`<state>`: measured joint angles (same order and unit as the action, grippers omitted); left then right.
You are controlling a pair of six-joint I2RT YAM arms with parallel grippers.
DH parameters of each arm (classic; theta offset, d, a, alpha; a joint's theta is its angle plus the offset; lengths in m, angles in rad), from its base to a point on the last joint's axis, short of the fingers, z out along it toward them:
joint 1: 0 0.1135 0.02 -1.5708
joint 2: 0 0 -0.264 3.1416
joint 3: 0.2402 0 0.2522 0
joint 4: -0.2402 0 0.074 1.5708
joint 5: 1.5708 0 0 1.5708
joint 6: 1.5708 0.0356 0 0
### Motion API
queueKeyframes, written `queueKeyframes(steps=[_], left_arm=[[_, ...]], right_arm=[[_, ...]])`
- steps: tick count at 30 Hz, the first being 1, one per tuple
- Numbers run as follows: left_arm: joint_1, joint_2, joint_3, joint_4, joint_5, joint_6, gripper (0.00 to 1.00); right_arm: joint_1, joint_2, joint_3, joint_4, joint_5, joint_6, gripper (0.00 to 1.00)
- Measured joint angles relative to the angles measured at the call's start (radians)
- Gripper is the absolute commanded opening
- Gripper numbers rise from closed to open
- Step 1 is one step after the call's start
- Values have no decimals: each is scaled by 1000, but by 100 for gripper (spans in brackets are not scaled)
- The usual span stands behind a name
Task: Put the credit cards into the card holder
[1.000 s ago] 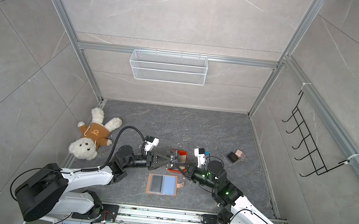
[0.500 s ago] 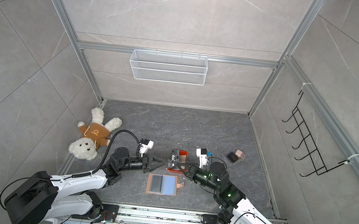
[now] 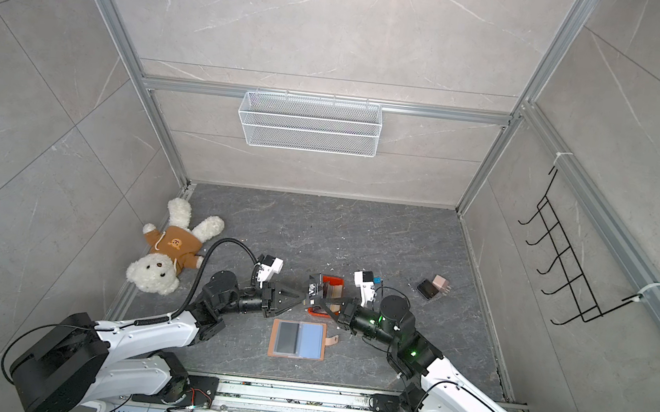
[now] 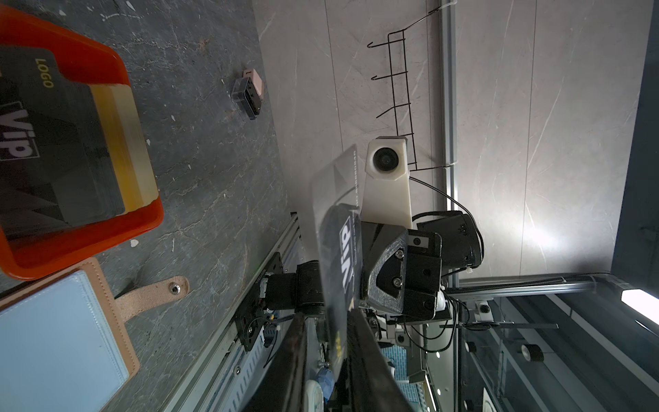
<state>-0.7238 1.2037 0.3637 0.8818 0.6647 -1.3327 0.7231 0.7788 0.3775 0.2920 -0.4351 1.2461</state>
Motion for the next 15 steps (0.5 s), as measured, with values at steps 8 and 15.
queueKeyframes(steps=[8, 15], left_arm=[[0, 0, 0, 13, -8, -19, 11], [1, -14, 0, 13, -28, -21, 7]], right_arm=[[52, 39, -19, 78, 35, 18, 0], [94, 64, -25, 111, 90, 19, 0]])
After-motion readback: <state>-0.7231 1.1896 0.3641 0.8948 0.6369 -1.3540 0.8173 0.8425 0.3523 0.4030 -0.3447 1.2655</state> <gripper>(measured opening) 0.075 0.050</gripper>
